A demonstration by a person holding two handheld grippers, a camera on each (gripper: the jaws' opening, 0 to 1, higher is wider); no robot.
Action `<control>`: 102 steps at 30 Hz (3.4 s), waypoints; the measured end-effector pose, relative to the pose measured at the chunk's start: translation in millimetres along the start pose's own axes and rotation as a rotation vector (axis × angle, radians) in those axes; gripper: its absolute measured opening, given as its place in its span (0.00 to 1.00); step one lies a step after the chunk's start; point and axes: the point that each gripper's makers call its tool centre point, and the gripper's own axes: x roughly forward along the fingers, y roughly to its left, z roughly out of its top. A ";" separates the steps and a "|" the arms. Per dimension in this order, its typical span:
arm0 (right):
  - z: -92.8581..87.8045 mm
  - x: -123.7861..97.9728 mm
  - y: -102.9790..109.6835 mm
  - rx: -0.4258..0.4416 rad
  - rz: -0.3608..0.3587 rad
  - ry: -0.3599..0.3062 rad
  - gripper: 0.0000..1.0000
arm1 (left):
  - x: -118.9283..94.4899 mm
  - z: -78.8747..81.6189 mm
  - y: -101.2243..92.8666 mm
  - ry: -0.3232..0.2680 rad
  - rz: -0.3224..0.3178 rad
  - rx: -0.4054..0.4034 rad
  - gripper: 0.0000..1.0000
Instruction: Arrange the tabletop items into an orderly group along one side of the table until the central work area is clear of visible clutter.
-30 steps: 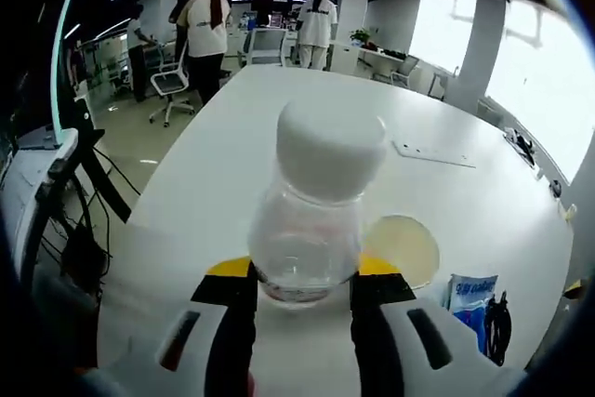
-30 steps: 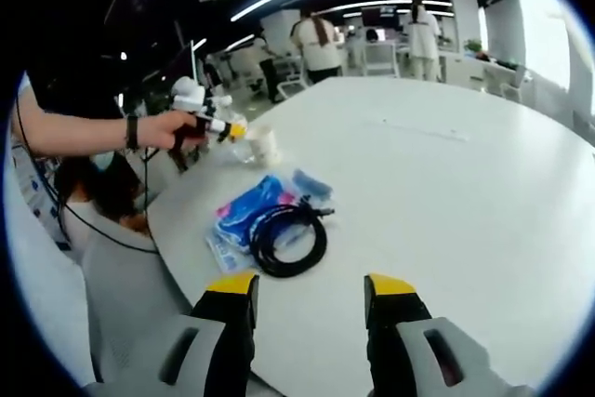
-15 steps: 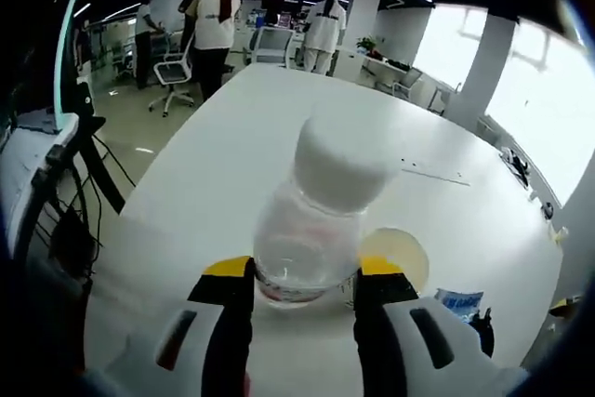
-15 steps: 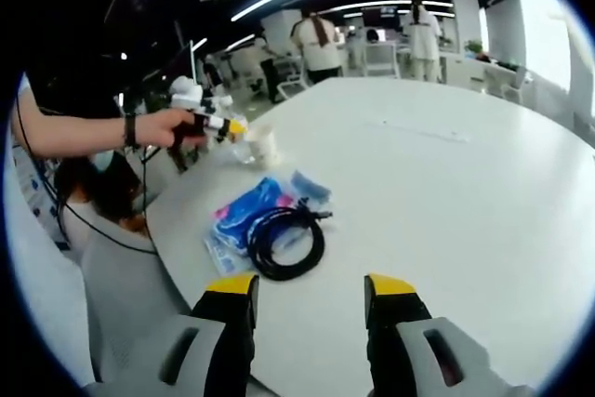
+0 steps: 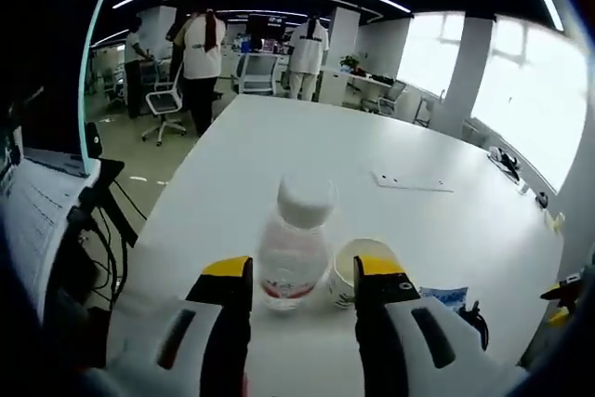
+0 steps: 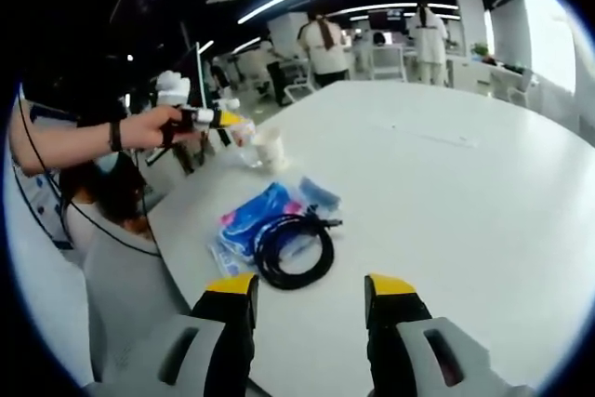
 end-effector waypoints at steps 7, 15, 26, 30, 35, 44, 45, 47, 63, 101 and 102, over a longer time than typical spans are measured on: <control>-1.0 0.2 1.3 0.009 0.007 -0.014 0.46 | -21.4 -24.4 3.7 0.004 0.028 -0.034 0.40; -9.3 1.5 3.8 0.030 0.016 -0.014 0.46 | -46.8 -71.1 3.6 0.048 0.065 -0.053 0.38; -14.1 7.1 10.5 0.065 0.034 -0.021 0.46 | -48.3 -101.2 -20.3 0.094 0.053 -0.098 0.38; -12.7 8.6 12.7 0.082 0.039 -0.031 0.46 | -47.4 -106.5 -43.8 0.104 0.018 -0.092 0.38; -12.7 9.9 13.0 0.104 0.040 -0.040 0.46 | -49.4 -117.8 -61.9 0.125 -0.006 -0.099 0.38; -13.6 14.8 24.7 0.109 0.072 -0.027 0.45 | -63.4 -133.1 -73.1 0.137 -0.006 -0.140 0.38; -14.4 15.7 25.6 0.109 0.075 -0.025 0.45 | -65.4 -136.6 -74.1 0.141 -0.005 -0.151 0.38; -15.8 17.7 27.6 0.119 0.082 -0.022 0.45 | -69.6 -142.2 -78.0 0.147 -0.006 -0.168 0.38; -15.9 18.7 32.9 0.148 0.069 -0.041 0.45 | -88.6 -188.3 -120.4 0.234 -0.073 -0.231 0.36; -25.4 6.3 22.5 0.188 0.036 -0.060 0.45 | -55.3 -199.1 -149.2 0.294 -0.102 -0.353 0.19; -24.9 6.5 22.6 0.187 0.036 -0.060 0.45 | -55.6 -198.4 -149.8 0.294 -0.105 -0.351 0.17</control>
